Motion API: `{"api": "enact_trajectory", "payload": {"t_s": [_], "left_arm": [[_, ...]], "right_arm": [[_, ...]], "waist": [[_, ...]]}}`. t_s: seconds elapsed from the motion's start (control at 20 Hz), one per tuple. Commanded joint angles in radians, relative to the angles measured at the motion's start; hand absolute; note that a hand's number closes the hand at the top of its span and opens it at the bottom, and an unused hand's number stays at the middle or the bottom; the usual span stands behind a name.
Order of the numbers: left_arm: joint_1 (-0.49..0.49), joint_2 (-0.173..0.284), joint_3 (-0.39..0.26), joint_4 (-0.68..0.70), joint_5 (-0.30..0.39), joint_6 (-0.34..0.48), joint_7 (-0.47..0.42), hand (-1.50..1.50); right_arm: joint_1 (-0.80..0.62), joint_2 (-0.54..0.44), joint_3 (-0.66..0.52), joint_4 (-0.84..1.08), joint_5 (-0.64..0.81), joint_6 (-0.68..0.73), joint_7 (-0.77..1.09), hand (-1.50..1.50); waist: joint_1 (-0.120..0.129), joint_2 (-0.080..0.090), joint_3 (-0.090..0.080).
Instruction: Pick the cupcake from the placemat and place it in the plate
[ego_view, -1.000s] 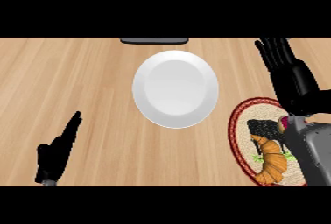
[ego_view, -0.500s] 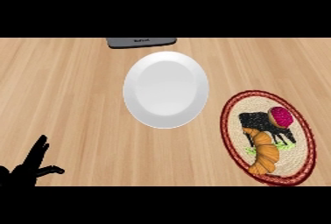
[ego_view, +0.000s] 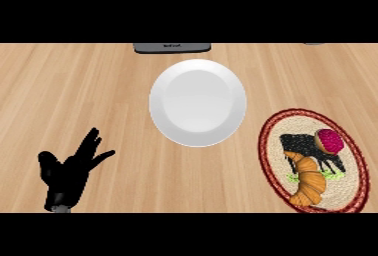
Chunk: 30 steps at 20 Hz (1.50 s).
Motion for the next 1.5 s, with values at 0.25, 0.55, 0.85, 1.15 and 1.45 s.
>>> {"api": "enact_trajectory", "payload": {"t_s": [0.25, 0.55, 0.85, 1.15, 1.45], "left_arm": [[-0.025, -0.054, -0.037, 0.017, -0.009, -0.004, 0.032, 0.0], [-0.06, -0.078, -0.035, 0.028, -0.029, 0.014, 0.061, 0.0], [-0.053, -0.099, -0.039, -0.001, -0.056, 0.02, 0.085, 0.0], [-0.057, -0.112, -0.026, 0.043, -0.074, -0.029, 0.045, 0.0], [-0.063, -0.105, 0.017, 0.015, -0.09, -0.034, 0.09, 0.0]], "right_arm": [[0.157, -0.22, 0.133, -0.081, 0.148, 0.208, 0.15, -1.5], [0.166, -0.25, 0.206, -0.284, 0.203, 0.221, 0.398, -1.5], [0.185, -0.168, 0.284, -0.4, 0.298, 0.201, 0.536, -1.5], [0.025, -0.092, 0.372, -0.291, 0.452, 0.179, 0.629, -1.5], [0.136, 0.003, 0.376, -0.437, 0.462, 0.224, 0.69, -1.5]], "waist": [[0.014, 0.0, -0.011], [0.017, -0.001, -0.01], [0.023, 0.0, -0.008], [0.039, 0.004, -0.008], [0.023, 0.0, -0.008]]}}
